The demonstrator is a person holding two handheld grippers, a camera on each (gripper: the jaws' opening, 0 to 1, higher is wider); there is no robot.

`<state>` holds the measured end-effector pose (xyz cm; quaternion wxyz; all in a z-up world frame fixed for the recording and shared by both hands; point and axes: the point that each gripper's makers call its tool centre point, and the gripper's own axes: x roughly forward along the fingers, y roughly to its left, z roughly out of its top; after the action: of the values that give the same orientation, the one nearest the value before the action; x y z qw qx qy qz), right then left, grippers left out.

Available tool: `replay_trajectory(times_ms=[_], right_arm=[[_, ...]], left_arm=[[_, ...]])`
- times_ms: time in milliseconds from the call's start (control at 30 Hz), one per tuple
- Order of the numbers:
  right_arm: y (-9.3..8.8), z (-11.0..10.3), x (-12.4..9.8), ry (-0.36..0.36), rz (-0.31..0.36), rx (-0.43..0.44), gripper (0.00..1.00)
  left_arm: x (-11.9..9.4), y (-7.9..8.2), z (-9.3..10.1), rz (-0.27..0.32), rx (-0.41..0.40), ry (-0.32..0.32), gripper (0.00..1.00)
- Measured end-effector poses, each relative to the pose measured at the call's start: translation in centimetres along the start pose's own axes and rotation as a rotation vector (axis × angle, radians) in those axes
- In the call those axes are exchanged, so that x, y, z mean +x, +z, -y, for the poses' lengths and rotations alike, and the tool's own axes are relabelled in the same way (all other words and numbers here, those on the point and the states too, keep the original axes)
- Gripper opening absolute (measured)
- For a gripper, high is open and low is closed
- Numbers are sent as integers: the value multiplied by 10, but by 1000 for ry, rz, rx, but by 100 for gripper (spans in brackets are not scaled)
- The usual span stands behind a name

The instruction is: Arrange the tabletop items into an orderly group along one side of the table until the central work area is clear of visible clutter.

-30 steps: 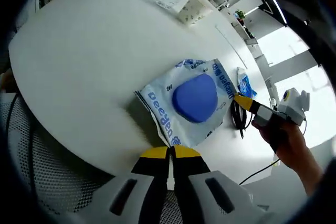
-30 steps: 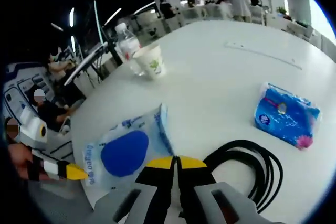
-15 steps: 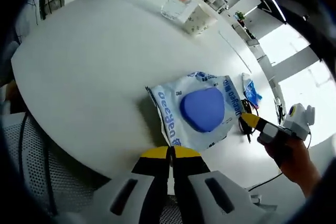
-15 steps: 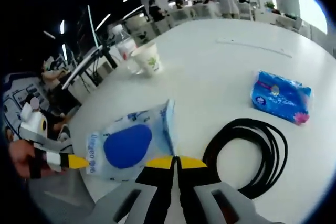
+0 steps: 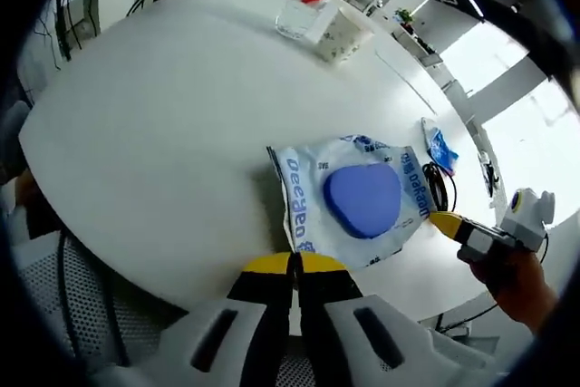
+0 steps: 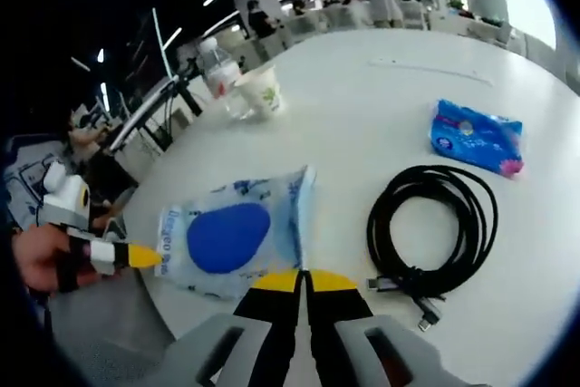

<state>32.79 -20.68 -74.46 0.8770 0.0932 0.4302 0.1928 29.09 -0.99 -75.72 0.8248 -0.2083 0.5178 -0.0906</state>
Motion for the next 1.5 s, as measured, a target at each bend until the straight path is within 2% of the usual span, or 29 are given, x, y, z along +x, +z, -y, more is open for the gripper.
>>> replay_trajectory(times_ms=[233, 367, 500, 600, 667, 900, 933, 1067, 1200, 1300, 1500], right_arm=[[-14, -14, -2, 9, -16, -28, 0], [-21, -21, -6, 16, -22, -36, 0], [-28, -26, -8, 19, -27, -42, 0], [-35, -23, -9, 19, -22, 8, 0], [-35, -23, -11, 22, -8, 27, 0], [-32, -25, -12, 25, 13, -16, 1], [-28, -24, -12, 29, 35, -25, 3], [-26, -21, -15, 38, 47, -12, 18], [-28, -19, -15, 41, 36, -14, 19], [-26, -15, -17, 34, 39, -7, 18], [-20, -14, -16, 39, 41, -8, 19]], left_arm=[[0, 13, -10, 0, 58, 13, 0], [0, 22, -15, 26, 7, 10, 0], [1, 26, -15, 46, 10, 10, 0], [3, 27, -15, 48, 39, 7, 0], [3, 28, -15, 48, 49, 2, 0], [3, 30, -13, 55, 58, -19, 1], [3, 31, -13, 60, 53, -26, 2], [2, 28, -10, 58, 69, -39, 7], [3, 23, -9, 32, 71, -41, 11], [1, 23, -3, 36, 65, -58, 14], [-1, 19, -4, 13, 111, -44, 15]])
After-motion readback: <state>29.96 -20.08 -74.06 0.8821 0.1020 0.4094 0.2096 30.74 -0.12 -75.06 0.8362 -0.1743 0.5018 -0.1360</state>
